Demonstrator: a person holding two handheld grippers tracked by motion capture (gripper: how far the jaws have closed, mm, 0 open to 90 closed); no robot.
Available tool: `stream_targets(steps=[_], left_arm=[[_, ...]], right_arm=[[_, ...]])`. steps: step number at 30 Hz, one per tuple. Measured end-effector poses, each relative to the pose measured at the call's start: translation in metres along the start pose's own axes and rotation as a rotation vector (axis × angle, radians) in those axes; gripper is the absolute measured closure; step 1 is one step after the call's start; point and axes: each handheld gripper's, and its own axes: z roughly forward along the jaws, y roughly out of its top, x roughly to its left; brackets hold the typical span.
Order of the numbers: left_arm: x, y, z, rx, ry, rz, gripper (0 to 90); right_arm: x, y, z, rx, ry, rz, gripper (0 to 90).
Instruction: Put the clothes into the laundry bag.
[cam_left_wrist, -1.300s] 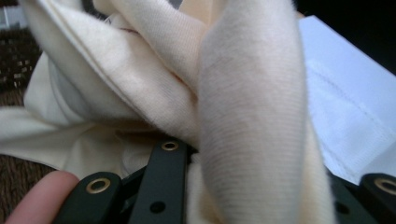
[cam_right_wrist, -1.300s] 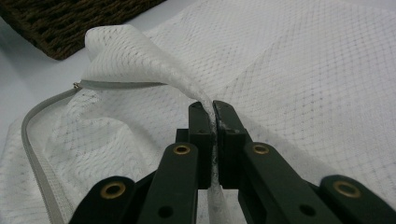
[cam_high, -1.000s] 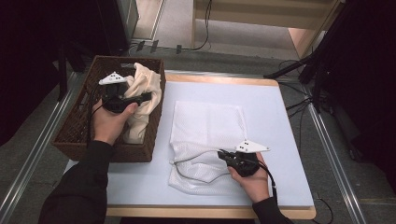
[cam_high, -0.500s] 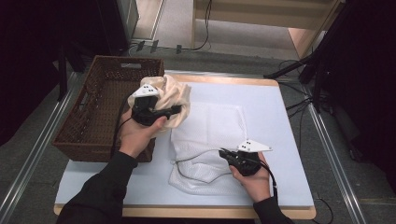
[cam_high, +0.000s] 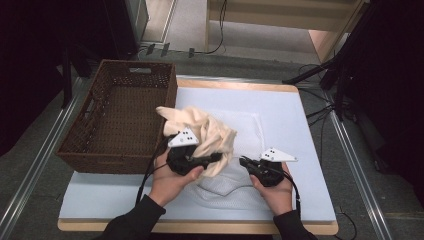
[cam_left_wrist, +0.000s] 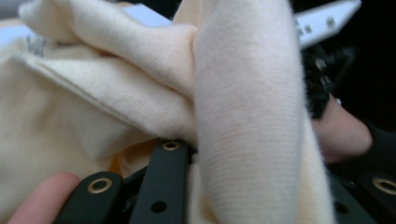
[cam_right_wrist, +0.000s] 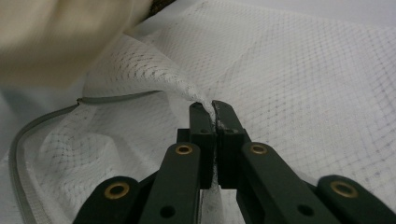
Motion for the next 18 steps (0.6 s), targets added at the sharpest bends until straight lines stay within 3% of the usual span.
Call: stream_targets(steps=[4, 6, 8, 10, 11, 12, 13, 14, 16, 18], left_arm=[[-0.01, -0.022, 0.003, 0.017, -0.008, -0.004, 74.6], [-0.016, -0.037, 0.003, 0.028, 0.016, 0.018, 73.8], [-0.015, -0.049, 0.006, 0.038, -0.008, 0.009, 70.9], [-0.01, -0.055, 0.009, 0.089, -0.024, 0.014, 60.0], [-0.009, -0.054, 0.008, 0.114, -0.003, 0.017, 41.2], [-0.009, -0.052, 0.006, 0.121, 0.024, -0.003, 41.2], [-0.009, -0.049, 0.002, 0.108, 0.041, -0.015, 21.8], [-0.008, -0.044, -0.002, 0.089, 0.054, -0.015, 21.8], [-0.008, -0.033, -0.011, 0.044, 0.056, -0.007, 12.7], [-0.005, -0.024, -0.013, 0.026, 0.057, 0.007, 12.8]], right_arm=[[-0.002, -0.001, 0.0, 0.005, -0.013, 0.014, 88.5], [-0.004, -0.002, 0.0, 0.01, -0.017, 0.027, 88.5], [-0.005, -0.004, 0.001, 0.016, -0.019, 0.03, 88.5], [-0.006, -0.004, 0.002, 0.017, -0.018, 0.03, 88.4], [-0.004, -0.003, 0.003, 0.016, -0.017, 0.031, 88.3], [-0.004, -0.003, 0.003, 0.016, -0.017, 0.031, 88.3], [-0.003, -0.003, 0.003, 0.015, -0.019, 0.027, 88.3], [-0.003, -0.002, 0.002, 0.011, -0.017, 0.023, 88.2], [-0.002, -0.002, 0.002, 0.011, -0.02, 0.023, 88.2], [-0.002, -0.002, 0.002, 0.015, -0.02, 0.028, 88.2]])
